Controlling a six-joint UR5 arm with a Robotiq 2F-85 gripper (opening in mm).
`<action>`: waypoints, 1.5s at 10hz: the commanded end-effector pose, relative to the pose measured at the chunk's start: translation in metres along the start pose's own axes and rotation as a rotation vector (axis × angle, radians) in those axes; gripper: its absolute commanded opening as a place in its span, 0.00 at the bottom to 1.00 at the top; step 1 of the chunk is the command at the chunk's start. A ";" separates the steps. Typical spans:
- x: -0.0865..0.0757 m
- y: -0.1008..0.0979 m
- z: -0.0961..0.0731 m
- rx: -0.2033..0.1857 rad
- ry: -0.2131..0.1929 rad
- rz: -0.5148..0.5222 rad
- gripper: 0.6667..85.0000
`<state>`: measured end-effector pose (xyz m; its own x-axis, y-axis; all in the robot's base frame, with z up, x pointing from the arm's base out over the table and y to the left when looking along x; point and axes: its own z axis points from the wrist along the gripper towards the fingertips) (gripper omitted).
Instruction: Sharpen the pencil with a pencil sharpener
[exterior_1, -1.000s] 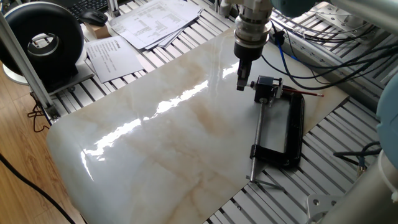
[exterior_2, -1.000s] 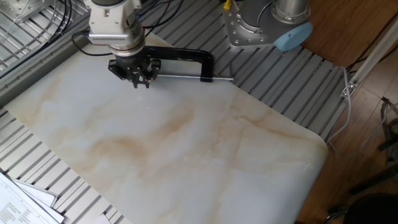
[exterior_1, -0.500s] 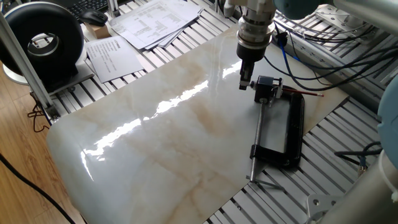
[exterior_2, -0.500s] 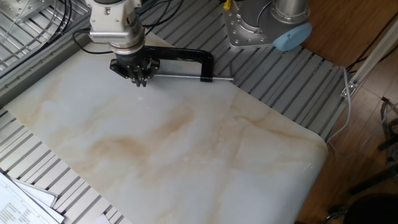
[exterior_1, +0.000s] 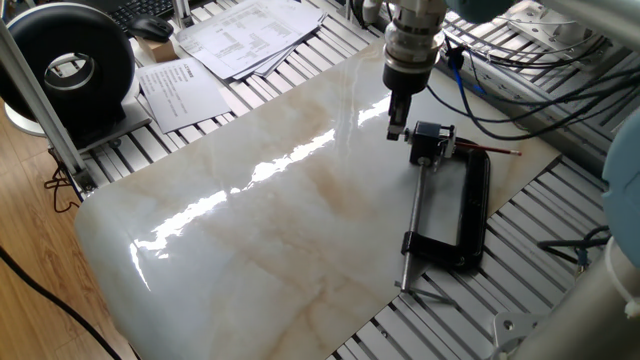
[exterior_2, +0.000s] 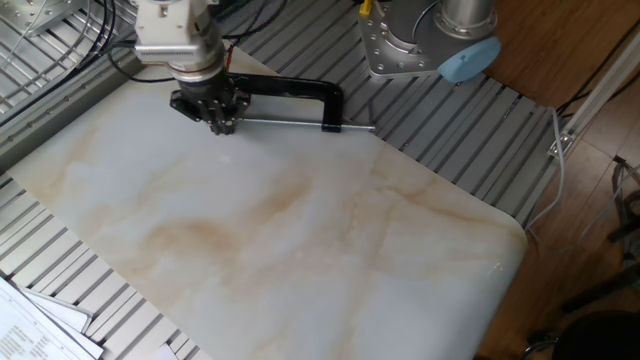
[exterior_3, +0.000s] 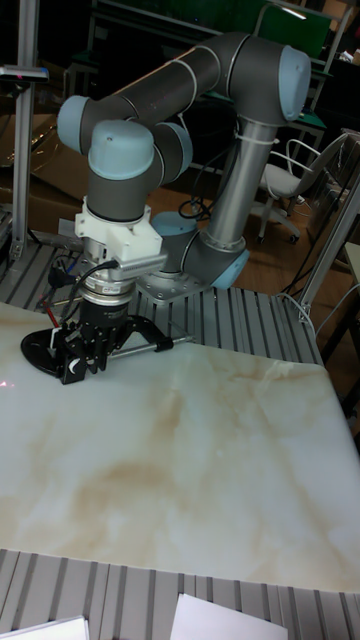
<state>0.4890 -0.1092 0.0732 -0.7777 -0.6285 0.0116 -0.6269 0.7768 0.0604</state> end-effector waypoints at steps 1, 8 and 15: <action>0.002 -0.018 -0.010 -0.024 -0.008 -0.044 0.00; 0.004 -0.065 0.034 0.008 -0.029 -0.102 0.03; -0.016 -0.050 0.012 0.026 0.006 -0.113 0.63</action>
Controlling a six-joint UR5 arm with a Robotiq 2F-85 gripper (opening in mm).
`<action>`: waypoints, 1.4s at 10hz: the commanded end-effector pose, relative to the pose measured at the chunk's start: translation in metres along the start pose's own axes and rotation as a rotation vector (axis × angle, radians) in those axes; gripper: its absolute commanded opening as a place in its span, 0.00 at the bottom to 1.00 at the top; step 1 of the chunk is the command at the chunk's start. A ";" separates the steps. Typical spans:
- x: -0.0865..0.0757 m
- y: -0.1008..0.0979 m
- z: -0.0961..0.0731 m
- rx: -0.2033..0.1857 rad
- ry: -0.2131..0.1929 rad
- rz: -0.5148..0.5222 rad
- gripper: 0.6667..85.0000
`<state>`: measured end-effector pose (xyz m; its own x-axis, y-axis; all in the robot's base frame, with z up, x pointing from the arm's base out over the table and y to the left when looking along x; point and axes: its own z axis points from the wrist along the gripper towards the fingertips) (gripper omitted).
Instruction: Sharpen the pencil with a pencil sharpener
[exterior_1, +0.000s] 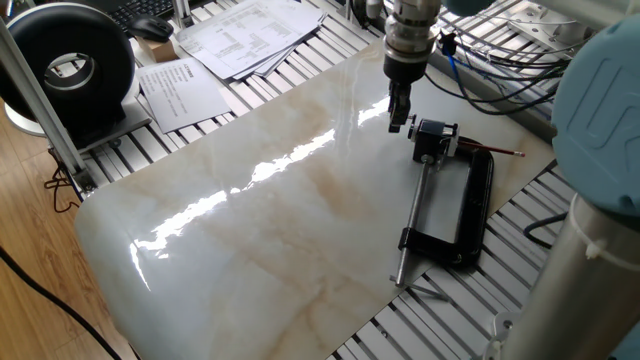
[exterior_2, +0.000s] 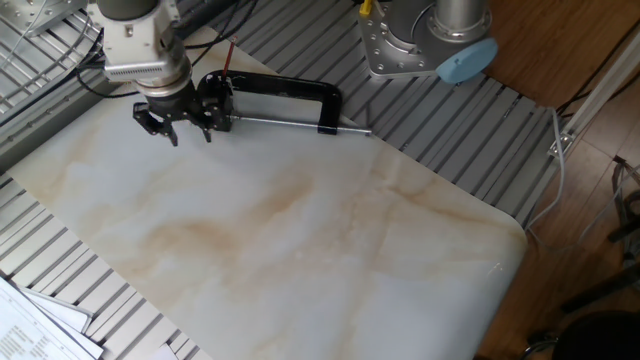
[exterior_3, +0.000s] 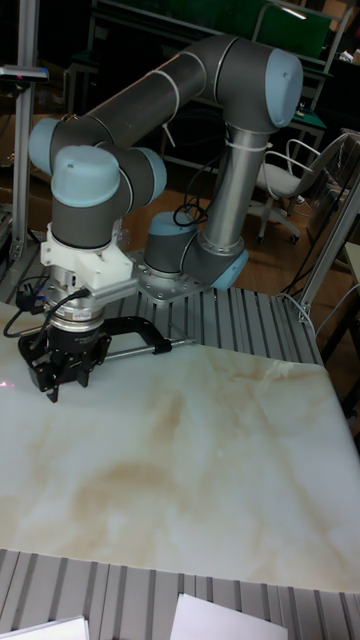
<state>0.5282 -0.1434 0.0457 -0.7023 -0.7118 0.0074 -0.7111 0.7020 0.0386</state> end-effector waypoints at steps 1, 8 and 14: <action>-0.006 0.000 -0.020 0.004 0.008 -0.006 0.60; 0.013 -0.016 -0.018 0.013 -0.013 -0.033 0.00; 0.016 -0.012 0.004 0.010 -0.025 -0.019 0.00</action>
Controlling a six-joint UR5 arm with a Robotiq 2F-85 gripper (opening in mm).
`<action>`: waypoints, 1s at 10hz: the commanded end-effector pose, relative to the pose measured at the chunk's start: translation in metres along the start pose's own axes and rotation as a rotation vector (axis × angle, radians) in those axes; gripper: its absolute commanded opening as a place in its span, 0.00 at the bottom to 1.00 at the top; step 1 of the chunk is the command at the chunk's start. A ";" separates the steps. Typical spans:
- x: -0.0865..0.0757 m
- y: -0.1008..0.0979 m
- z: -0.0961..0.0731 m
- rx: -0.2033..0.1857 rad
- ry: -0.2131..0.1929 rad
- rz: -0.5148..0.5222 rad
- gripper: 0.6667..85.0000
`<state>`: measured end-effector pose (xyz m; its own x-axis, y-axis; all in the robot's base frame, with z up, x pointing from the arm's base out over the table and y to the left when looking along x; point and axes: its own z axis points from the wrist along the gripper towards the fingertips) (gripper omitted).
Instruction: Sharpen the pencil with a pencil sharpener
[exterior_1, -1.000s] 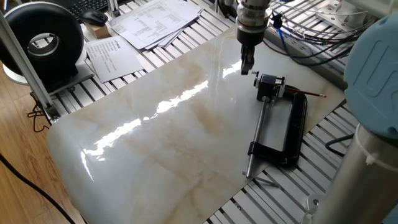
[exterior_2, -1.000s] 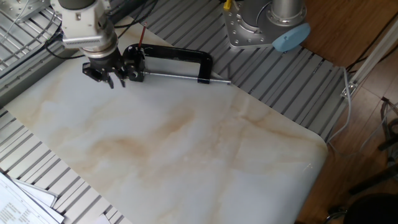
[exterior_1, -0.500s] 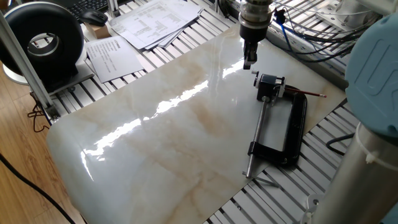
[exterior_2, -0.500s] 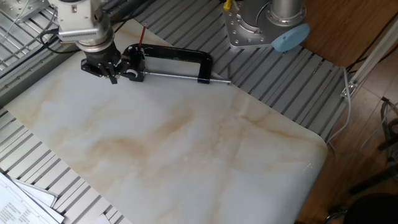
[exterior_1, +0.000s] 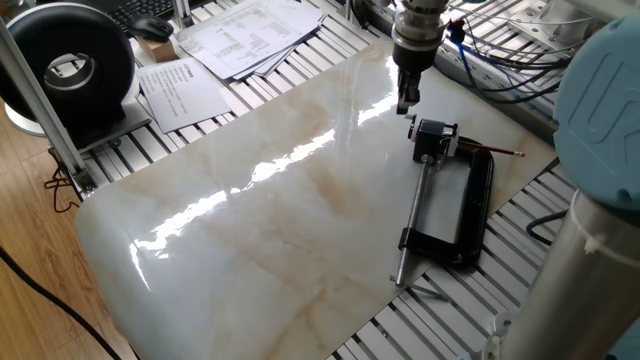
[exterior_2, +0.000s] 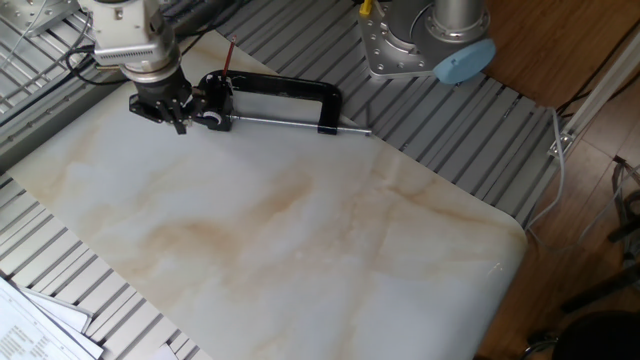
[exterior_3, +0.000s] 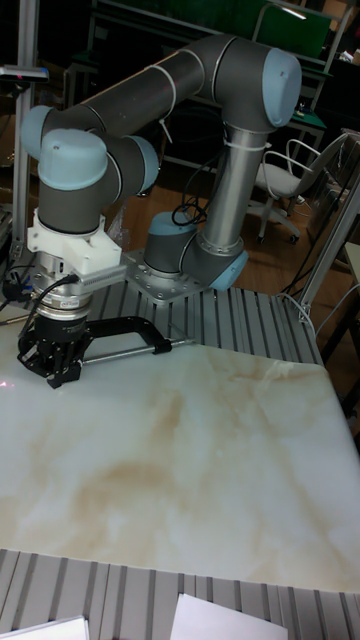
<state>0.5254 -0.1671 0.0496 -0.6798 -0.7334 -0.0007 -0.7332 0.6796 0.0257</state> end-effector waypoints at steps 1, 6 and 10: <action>-0.009 0.008 0.013 -0.015 -0.026 0.024 0.00; -0.034 0.034 0.023 -0.028 -0.038 0.084 0.00; -0.025 0.022 -0.007 -0.033 -0.005 0.066 0.00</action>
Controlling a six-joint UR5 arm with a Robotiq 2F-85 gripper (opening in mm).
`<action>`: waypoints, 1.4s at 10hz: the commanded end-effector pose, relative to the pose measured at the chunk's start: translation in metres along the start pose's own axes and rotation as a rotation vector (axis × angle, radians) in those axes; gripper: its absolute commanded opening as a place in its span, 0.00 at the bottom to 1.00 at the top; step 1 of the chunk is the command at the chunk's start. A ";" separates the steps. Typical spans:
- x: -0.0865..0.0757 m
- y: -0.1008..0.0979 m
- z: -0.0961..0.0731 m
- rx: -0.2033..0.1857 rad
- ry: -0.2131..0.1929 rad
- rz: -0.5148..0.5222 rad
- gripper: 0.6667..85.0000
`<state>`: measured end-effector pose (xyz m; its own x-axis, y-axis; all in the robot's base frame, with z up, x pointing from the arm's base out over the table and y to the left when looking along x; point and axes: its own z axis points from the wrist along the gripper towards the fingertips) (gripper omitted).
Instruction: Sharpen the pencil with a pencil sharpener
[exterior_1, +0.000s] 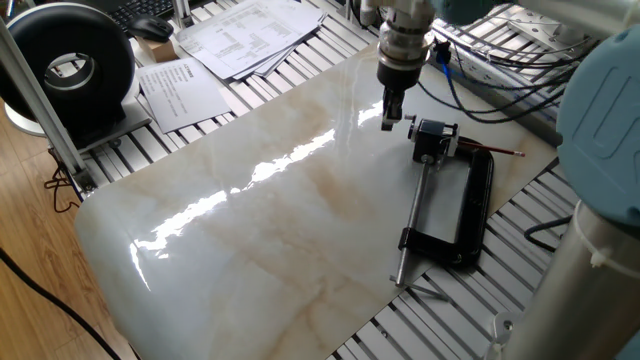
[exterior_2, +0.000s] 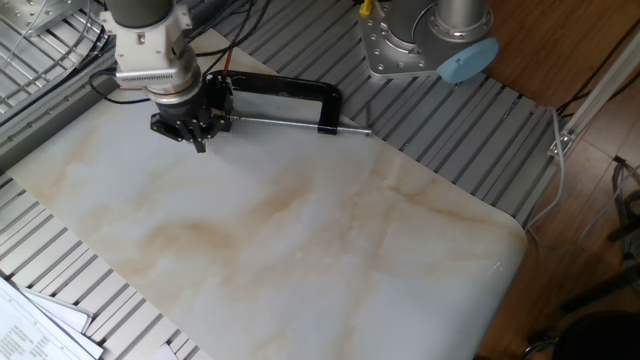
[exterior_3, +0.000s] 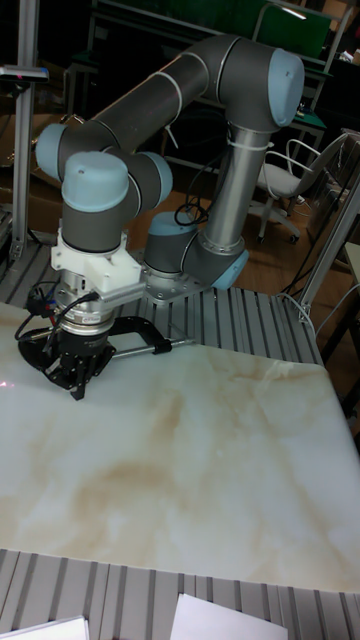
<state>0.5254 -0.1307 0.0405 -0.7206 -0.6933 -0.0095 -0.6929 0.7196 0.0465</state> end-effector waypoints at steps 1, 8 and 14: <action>0.009 -0.004 -0.024 -0.012 0.015 0.011 0.00; 0.039 -0.012 -0.012 -0.047 -0.007 0.070 0.00; 0.021 -0.005 0.006 -0.076 -0.027 0.098 0.00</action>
<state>0.5049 -0.1611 0.0417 -0.7743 -0.6328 -0.0043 -0.6295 0.7695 0.1077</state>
